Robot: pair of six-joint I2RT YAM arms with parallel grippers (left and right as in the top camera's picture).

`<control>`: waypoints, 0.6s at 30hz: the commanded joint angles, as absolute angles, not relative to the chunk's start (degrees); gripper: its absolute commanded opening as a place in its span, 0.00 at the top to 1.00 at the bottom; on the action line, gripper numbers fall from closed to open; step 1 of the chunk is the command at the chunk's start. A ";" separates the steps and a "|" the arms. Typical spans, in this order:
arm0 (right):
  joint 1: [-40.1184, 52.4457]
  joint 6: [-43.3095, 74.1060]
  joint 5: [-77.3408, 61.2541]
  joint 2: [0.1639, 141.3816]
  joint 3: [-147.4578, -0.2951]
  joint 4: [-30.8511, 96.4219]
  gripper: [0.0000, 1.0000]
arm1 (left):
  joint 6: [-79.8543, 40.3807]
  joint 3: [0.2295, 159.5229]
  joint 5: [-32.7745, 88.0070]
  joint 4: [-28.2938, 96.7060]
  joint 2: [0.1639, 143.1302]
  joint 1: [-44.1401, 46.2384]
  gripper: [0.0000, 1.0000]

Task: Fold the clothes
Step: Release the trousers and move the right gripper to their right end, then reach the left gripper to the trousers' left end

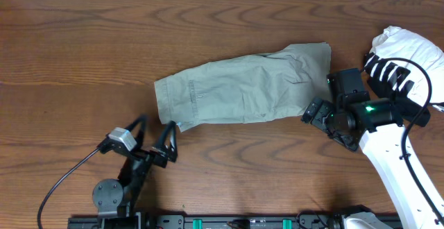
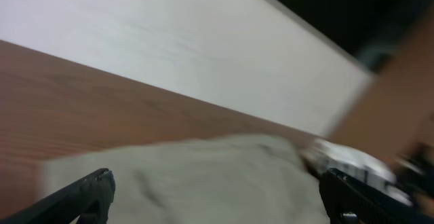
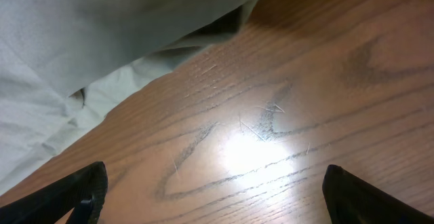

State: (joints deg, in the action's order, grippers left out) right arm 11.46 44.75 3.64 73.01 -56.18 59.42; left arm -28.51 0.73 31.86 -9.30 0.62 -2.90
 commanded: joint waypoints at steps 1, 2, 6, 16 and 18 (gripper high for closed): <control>11.05 43.66 4.64 72.23 -56.40 59.02 0.01 | -36.53 0.43 45.69 -10.28 0.34 -2.92 0.02; 11.05 43.66 4.64 72.23 -56.40 58.72 0.01 | -38.39 0.45 46.48 -10.68 0.34 -2.92 0.02; 11.05 43.64 4.64 72.23 -56.40 58.54 0.01 | -45.08 1.69 47.79 -11.92 0.34 -2.92 0.02; 11.05 43.64 4.64 72.23 -56.40 58.52 0.01 | -31.46 28.32 29.52 27.59 8.99 -2.92 0.02; 11.05 43.64 4.64 72.25 -56.40 58.52 0.01 | -27.35 34.72 27.40 33.95 12.88 -2.92 0.02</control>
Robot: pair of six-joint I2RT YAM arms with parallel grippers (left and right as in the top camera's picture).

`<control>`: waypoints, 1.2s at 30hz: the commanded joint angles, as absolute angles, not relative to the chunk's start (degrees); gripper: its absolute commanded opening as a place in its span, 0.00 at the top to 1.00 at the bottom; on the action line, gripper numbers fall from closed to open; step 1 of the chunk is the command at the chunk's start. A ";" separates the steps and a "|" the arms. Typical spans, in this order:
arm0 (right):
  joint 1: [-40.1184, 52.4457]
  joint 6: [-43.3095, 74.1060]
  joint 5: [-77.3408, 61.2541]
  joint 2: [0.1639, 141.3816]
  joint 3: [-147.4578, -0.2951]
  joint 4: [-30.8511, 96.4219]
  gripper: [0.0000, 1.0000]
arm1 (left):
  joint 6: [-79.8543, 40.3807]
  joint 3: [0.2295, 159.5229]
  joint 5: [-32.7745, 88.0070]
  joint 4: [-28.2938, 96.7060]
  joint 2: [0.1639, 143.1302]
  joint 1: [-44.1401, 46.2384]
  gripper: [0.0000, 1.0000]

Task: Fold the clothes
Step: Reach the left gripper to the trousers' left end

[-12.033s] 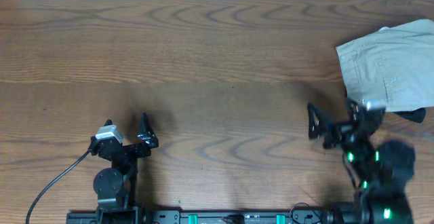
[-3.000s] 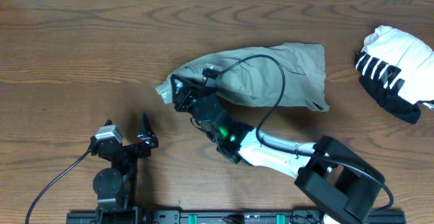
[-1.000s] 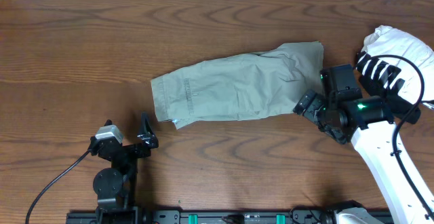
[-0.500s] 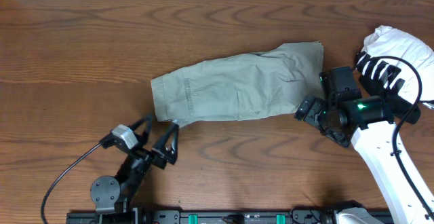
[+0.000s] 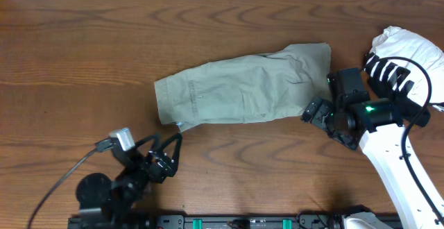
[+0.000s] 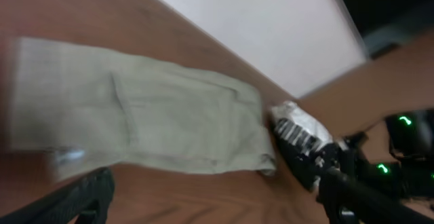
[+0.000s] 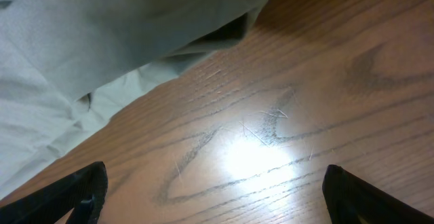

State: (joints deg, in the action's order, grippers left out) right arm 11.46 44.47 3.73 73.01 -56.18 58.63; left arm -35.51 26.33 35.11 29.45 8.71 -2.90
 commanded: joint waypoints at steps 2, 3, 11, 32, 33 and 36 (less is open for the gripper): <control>11.05 43.64 4.64 72.27 -56.40 58.46 0.01 | -25.91 37.58 28.75 34.11 15.25 -2.92 0.02; 11.05 43.64 4.64 72.27 -56.40 58.37 0.01 | -27.16 38.28 30.06 33.80 16.19 -2.92 0.02; 11.05 43.62 4.47 72.27 -56.40 58.52 0.01 | -34.68 38.20 35.57 33.10 21.93 -2.72 0.02; 11.05 43.62 4.51 72.27 -56.40 57.21 0.01 | -50.26 39.09 8.36 38.20 58.26 19.84 0.02; 11.05 43.59 4.51 72.27 -56.40 57.25 0.01 | -52.60 39.07 7.55 37.32 59.79 19.99 0.02; 11.05 43.62 4.75 72.27 -56.38 57.21 0.01 | -55.99 39.03 8.91 31.20 64.03 19.97 0.02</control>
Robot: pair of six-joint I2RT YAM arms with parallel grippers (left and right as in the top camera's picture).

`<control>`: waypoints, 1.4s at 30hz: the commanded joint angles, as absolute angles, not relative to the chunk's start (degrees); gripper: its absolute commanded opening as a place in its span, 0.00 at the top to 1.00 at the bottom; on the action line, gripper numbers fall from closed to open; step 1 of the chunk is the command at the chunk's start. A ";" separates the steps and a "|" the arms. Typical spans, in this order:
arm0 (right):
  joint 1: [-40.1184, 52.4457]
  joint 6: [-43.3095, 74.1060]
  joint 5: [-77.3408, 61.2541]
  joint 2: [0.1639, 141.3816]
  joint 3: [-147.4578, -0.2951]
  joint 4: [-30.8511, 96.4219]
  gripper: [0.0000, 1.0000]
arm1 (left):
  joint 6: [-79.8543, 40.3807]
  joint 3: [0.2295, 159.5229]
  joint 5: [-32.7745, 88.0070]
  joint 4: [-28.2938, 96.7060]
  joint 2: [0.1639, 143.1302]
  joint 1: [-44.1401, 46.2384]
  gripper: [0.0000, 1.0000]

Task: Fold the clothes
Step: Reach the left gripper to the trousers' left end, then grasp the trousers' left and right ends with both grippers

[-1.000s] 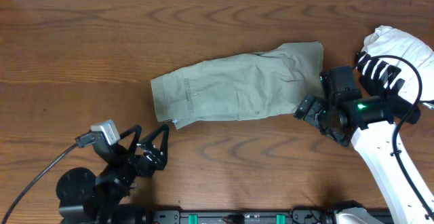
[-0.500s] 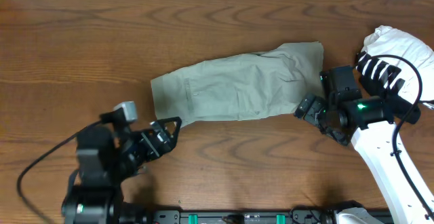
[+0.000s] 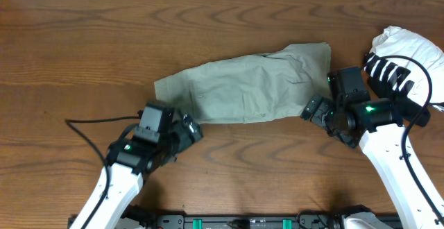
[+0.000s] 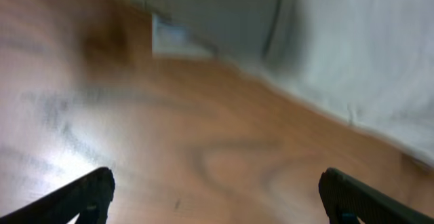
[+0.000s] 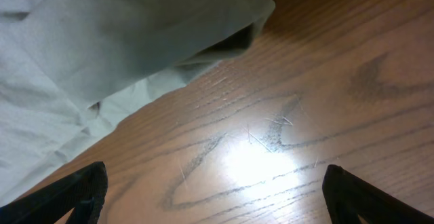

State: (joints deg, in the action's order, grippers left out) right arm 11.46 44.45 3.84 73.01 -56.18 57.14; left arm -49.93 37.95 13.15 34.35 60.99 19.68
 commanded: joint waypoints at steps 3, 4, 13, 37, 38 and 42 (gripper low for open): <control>11.05 43.62 4.75 72.27 -56.38 57.19 0.01 | -57.56 39.03 10.87 24.84 67.72 19.97 0.02; 11.05 43.59 4.75 72.27 -56.38 57.21 0.01 | -60.34 39.03 11.57 23.42 69.06 19.97 0.02; 11.05 43.46 5.54 72.27 -56.38 58.04 0.01 | -71.92 39.00 13.19 19.38 77.60 20.08 0.02; 7.01 47.09 6.07 72.27 -55.70 61.04 0.01 | -71.61 38.92 9.56 8.69 84.53 18.04 0.48; 6.09 47.37 5.48 72.29 -55.68 60.80 0.01 | -71.48 38.92 9.58 8.82 84.53 17.54 0.54; 2.46 47.29 1.65 72.34 -55.48 59.09 0.01 | -68.77 38.92 9.58 8.88 84.53 15.55 0.72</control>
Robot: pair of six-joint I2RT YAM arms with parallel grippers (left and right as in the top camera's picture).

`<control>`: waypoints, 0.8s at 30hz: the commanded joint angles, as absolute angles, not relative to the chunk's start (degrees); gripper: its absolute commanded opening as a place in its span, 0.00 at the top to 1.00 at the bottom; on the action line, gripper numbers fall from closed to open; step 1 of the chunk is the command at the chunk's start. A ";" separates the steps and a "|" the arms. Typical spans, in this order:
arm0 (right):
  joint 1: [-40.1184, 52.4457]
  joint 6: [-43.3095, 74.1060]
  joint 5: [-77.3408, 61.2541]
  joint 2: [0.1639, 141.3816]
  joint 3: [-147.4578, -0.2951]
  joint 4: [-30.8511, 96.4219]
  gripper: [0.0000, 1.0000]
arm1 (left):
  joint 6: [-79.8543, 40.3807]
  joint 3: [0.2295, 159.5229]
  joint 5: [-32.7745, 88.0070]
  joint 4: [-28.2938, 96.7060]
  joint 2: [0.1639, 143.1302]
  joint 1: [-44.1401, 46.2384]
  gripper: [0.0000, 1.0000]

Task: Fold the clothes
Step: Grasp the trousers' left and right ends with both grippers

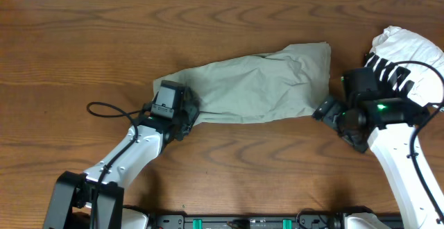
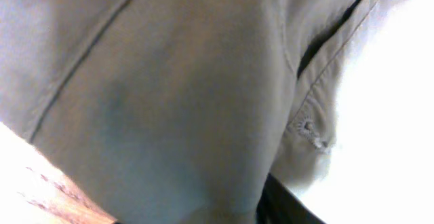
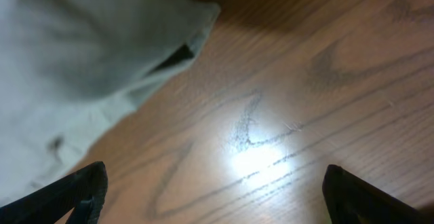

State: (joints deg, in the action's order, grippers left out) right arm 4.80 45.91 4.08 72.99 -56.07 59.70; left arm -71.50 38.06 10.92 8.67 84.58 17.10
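Note:
The olive-green shorts [image 1: 257,83] lie flat across the middle of the table, waistband to the left. My left gripper [image 1: 186,112] sits on their lower left corner, shut on the cloth. The left wrist view is filled by the shorts' fabric [image 2: 169,102], with a button and a pocket slit; only a dark bit of one finger [image 2: 281,207] shows. My right gripper [image 3: 213,197] is open over bare wood just right of the shorts' leg hem [image 3: 183,47], holding nothing. In the overhead view the right gripper [image 1: 327,111] stands beside the shorts' right end.
A white garment with black stripes [image 1: 406,52] is bunched at the table's right edge, behind the right arm. The left arm's cable [image 1: 104,107] loops over the wood at the left. The brown wooden table [image 1: 83,41] spreads on all sides.
My left gripper has gone from open over bare wood just below the shorts' left corner onto that corner and shut on it. The right gripper has shifted a little right, away from the hem.
First the left arm was low near the front edge, gripper open and looking across the table; it stayed there, swung. Then it hovered open by the shorts' left corner, and now grips it. The right gripper stayed open beside the right hem throughout.

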 commanded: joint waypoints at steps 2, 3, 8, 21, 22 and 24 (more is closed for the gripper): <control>1.56 47.31 0.01 72.34 -55.27 58.46 0.01 | -67.59 38.92 9.63 8.95 84.53 14.39 0.80; 1.39 47.29 -1.02 72.34 -55.02 57.95 0.01 | -67.07 38.92 9.63 9.13 84.53 13.82 0.81; 1.48 50.19 -10.33 72.34 -51.18 51.92 0.01 | -64.69 38.92 10.13 11.09 84.53 10.44 0.81; 2.31 66.04 -22.98 72.34 -33.74 29.78 0.01 | -61.06 38.92 13.06 12.19 84.53 8.16 0.81; 2.31 66.59 -22.98 72.34 -33.08 28.25 0.01 | -61.06 38.92 13.06 12.47 84.53 8.16 0.81; 2.31 68.10 -22.90 72.34 -32.14 25.19 0.01 | -60.93 38.92 13.04 12.99 84.53 8.14 0.81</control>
State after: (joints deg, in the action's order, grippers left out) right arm 1.85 63.90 -21.41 72.99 -33.12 27.27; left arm -62.46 38.06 13.37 12.03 84.58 8.62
